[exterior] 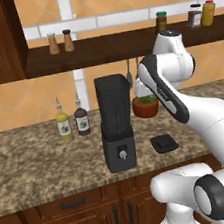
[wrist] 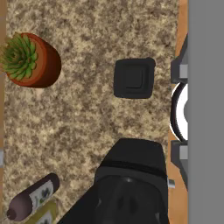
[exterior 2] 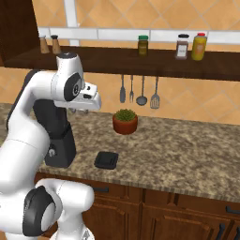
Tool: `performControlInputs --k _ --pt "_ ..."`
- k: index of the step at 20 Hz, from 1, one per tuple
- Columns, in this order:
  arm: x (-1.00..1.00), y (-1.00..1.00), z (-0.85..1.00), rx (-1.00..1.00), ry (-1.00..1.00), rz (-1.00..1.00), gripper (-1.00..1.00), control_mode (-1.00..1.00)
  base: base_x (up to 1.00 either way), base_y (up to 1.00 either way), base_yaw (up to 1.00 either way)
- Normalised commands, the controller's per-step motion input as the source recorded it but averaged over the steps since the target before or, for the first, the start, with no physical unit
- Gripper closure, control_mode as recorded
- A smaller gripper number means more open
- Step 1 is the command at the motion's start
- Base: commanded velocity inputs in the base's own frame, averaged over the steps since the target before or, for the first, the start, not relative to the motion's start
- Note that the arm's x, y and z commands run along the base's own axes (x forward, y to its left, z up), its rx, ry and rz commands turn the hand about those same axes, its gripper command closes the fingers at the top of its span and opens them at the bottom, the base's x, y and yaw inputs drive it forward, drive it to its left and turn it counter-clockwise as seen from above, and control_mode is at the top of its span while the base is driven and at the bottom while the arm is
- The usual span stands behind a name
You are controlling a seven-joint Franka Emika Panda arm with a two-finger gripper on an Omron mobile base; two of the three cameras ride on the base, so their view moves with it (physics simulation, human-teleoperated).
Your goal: Close the lid blender by securely placing the lid on top.
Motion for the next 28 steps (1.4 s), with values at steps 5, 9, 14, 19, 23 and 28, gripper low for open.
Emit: performControlInputs --k 5,9,14,19,23,28 --pt "-0.57 -0.29 -0.12 0.03 -0.09 -0.06 -1.00 -1.00 0.00 0.00 0.00" --pt "-0.47 -0.95 -0.69 0.18 0.09 -0.19 -1.00 -1.00 0.00 0.00 0.00" --pt "-0.05 -0.63 -0.92 0.11 0.24 -0.16 -1.00 -1.00 0.00 0.00 0.00" --pt "0.02 0.03 -0.56 -0.02 0.04 -0.05 -1.00 -1.00 0.00 0.00 0.00" --pt "0.18 0.20 -0.28 -0.04 0.00 0.00 -1.00 -1.00 0.00 0.00 0.00" --pt "0.32 0.10 -0.48 -0.02 0.01 0.10 -1.00 -1.00 0.00 0.00 0.00"
